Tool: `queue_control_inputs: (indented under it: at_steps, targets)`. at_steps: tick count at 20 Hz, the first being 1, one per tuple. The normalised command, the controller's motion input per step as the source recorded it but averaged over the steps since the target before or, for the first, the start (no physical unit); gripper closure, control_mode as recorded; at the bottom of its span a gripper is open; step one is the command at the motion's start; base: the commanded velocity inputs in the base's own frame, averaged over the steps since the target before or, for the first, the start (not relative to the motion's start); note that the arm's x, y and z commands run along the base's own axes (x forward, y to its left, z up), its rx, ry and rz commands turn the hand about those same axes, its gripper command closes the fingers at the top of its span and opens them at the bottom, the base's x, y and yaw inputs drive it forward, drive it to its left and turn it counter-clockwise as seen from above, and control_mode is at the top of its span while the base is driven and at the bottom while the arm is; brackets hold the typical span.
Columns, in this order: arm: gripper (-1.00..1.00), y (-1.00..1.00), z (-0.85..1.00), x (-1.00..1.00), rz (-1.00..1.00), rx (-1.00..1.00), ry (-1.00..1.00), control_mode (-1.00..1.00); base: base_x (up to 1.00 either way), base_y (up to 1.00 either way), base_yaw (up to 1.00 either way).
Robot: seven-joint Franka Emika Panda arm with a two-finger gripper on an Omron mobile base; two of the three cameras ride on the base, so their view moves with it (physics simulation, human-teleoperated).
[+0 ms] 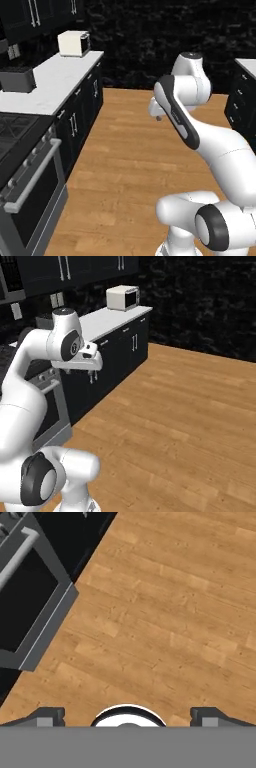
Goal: Gather all objects into one cabinet and sort the glasses and bowls to opposite sides.
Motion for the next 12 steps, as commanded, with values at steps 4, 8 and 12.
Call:
queue_control_inputs:
  at_steps: [4, 8, 12]
  targets:
    - [-1.00, 0.00, 0.00, 0.00, 0.00, 0.00, 0.00, 1.00, 0.54, 0.00, -0.25]
    - [-1.00, 0.00, 0.00, 0.00, 0.00, 0.00, 0.00, 1.00, 0.52, 0.00, -0.22]
    - [-1.00, 0.00, 0.00, 0.00, 0.00, 0.00, 0.00, 1.00, 0.53, 0.00, -0.42]
